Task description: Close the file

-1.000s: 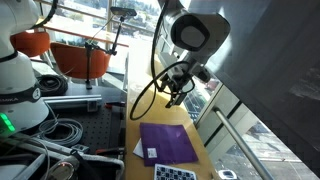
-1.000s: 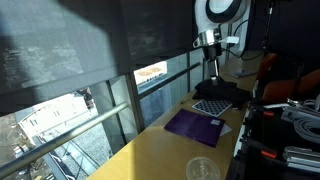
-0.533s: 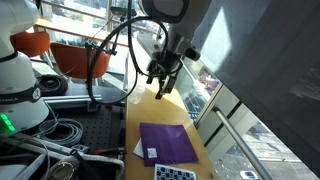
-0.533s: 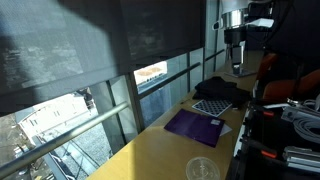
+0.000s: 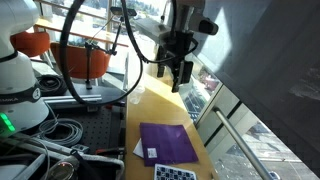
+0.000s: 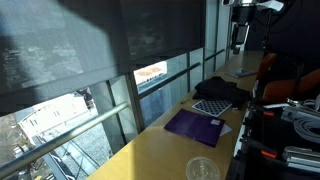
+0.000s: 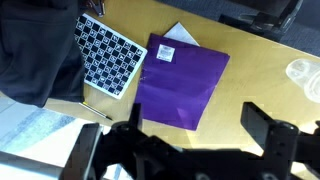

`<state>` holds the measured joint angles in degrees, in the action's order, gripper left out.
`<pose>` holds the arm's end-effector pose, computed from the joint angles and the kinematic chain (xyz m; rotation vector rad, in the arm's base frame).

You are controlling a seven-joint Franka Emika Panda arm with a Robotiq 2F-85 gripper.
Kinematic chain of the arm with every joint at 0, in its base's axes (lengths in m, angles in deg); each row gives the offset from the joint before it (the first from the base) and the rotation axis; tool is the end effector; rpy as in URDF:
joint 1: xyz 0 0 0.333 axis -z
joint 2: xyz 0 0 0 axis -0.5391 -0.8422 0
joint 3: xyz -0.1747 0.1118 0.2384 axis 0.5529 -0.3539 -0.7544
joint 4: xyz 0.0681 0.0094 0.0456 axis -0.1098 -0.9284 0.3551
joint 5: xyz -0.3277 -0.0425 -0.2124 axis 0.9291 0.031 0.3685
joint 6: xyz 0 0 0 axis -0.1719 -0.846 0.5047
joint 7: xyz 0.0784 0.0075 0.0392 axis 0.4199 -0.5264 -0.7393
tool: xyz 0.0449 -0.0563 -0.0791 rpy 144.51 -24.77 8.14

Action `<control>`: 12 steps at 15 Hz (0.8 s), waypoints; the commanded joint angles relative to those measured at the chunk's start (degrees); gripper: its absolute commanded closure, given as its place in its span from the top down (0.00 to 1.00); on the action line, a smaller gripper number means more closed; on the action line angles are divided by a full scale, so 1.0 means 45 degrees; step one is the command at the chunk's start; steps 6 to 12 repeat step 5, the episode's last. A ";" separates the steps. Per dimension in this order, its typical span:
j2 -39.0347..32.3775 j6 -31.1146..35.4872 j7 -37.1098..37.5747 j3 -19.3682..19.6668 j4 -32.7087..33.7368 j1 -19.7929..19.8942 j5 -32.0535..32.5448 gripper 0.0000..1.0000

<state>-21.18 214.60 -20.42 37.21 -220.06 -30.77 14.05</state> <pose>0.4348 -0.0500 0.4216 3.0370 0.5196 0.1777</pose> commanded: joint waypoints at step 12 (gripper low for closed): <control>-0.0054 -0.0032 0.0013 0.0202 0.0021 -0.0182 0.0057 1.00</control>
